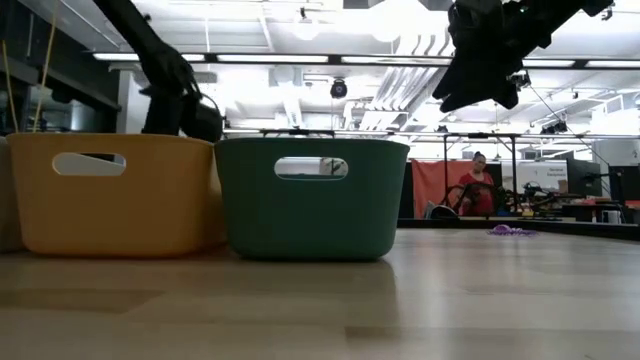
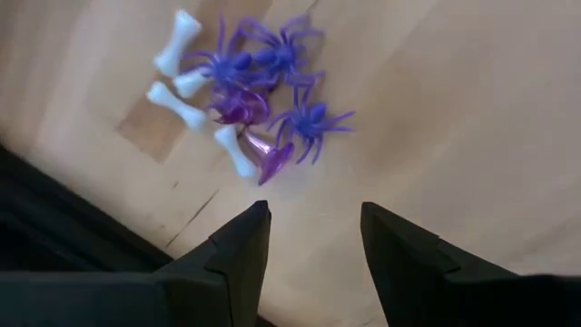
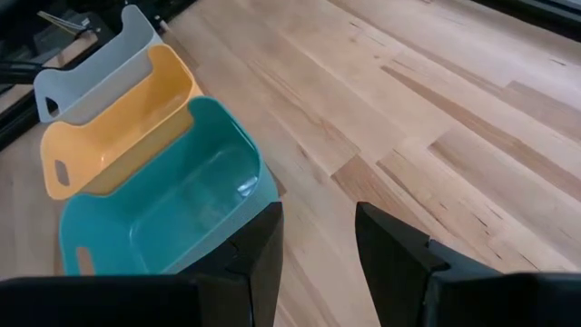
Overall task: Sort Halloween decoration
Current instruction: Put the purple witch hat toy into the white bin
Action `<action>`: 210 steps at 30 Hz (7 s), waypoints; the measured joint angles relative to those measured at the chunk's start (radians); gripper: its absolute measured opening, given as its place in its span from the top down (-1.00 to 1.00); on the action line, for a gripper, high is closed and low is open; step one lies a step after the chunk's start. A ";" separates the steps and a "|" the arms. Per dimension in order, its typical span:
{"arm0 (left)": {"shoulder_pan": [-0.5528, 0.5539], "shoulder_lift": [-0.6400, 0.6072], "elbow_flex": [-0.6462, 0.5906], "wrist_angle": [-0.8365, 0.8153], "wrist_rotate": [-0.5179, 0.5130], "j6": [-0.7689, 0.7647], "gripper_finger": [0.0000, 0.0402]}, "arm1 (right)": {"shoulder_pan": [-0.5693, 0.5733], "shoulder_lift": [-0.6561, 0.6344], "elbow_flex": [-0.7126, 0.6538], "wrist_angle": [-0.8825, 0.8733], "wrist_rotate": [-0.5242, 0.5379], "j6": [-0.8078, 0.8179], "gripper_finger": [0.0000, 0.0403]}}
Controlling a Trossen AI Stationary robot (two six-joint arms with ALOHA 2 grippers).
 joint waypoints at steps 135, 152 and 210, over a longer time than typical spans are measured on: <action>-1.074 -0.880 -0.042 -0.193 0.254 -0.676 1.00 | 0.000 -0.001 0.001 0.564 -0.155 -0.301 0.34; -1.121 -0.703 -0.307 -0.042 0.131 -0.611 1.00 | 0.000 -0.001 0.001 0.507 -0.109 -0.301 0.34; -0.852 -0.674 0.101 0.344 -0.184 -0.381 0.21 | -0.021 -0.001 0.087 0.384 -0.006 -0.326 0.34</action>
